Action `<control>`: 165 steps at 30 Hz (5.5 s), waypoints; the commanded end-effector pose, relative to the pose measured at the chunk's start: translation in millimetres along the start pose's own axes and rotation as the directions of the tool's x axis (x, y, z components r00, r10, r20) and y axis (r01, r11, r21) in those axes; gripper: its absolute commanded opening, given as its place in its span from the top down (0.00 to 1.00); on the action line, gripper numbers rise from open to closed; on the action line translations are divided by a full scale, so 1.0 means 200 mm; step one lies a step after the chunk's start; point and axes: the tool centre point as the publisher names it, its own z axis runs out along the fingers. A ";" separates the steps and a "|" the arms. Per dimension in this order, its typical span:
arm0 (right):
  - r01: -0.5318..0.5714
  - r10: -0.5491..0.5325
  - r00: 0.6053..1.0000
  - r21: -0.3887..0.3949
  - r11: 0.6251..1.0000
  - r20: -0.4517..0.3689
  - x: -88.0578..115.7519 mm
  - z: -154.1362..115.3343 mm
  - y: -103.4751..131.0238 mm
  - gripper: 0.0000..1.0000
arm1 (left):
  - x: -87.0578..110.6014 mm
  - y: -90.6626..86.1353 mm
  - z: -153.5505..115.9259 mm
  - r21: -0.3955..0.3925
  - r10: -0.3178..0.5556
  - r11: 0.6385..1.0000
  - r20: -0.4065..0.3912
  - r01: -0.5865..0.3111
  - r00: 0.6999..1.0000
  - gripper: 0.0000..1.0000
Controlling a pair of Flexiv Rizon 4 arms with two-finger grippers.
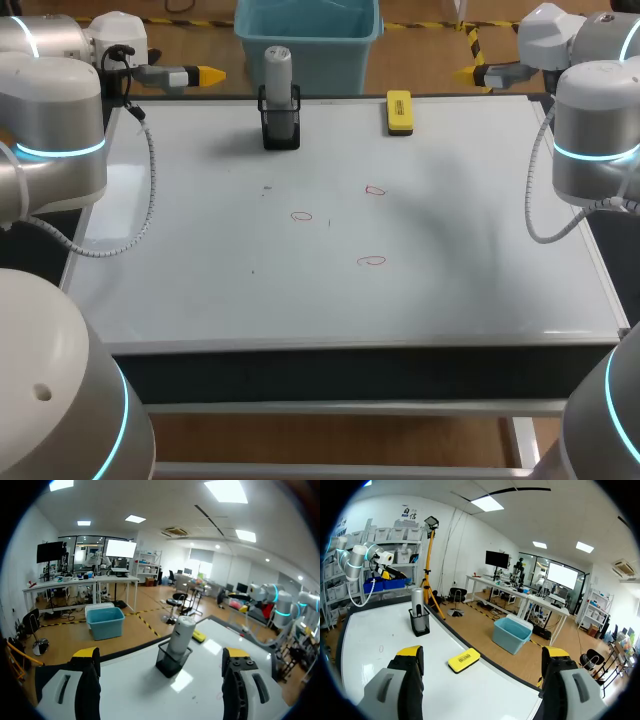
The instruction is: Pick up the inspection probe, press it on each red-marked spot on the whiteboard one by one, put down the probe, pick up the eraser, and wipe off all the red marks.
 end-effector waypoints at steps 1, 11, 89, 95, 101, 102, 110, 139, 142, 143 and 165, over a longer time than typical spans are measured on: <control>0.000 0.000 1.000 -0.001 1.000 0.000 0.00 0.00 0.00 0.00 | 0.00 0.00 0.00 0.000 0.000 1.000 0.000 0.000 1.000 0.00; 0.000 0.000 1.000 -0.001 1.000 0.000 0.00 0.00 0.00 0.00 | 0.00 0.00 0.00 0.000 0.000 1.000 0.000 0.000 1.000 0.00; 0.000 0.000 1.000 -0.001 1.000 0.000 0.00 0.00 0.00 0.00 | 0.28 0.10 0.68 0.233 0.248 0.965 -0.637 -0.124 0.730 0.00; 0.000 0.000 1.000 -0.001 1.000 0.000 0.00 0.00 0.00 0.00 | 0.31 0.10 0.75 0.255 0.256 0.960 -0.652 -0.112 0.714 0.00; 0.000 0.000 1.000 -0.001 1.000 0.000 0.00 0.00 0.00 0.00 | 0.34 0.11 0.82 0.262 0.252 0.960 -0.662 -0.098 0.706 0.00; 0.000 0.000 1.000 -0.001 1.000 0.000 0.00 0.00 0.00 0.00 | 0.35 0.12 0.83 0.261 0.252 0.960 -0.662 -0.098 0.705 0.00; 0.000 0.000 1.000 -0.001 1.000 0.000 0.00 0.00 0.00 0.00 | 0.40 0.13 0.87 0.266 0.243 0.960 -0.644 -0.085 0.725 0.00; 0.000 0.000 1.000 -0.001 1.000 0.000 0.00 0.00 0.00 0.00 | 0.43 0.10 0.93 0.272 0.253 0.958 -0.636 -0.095 0.729 0.00; 0.000 0.000 1.000 -0.001 1.000 0.000 0.00 0.00 0.00 0.00 | 0.43 0.10 0.93 0.271 0.254 0.958 -0.636 -0.097 0.729 0.00; 0.000 0.000 1.000 -0.001 1.000 0.000 0.00 0.00 0.00 0.00 | 0.43 0.10 0.93 0.271 0.254 0.958 -0.635 -0.098 0.729 0.05; 0.000 0.000 1.000 -0.001 1.000 0.000 0.00 0.00 0.00 0.00 | 0.47 0.03 0.82 0.307 0.303 0.943 -0.629 -0.130 0.715 1.00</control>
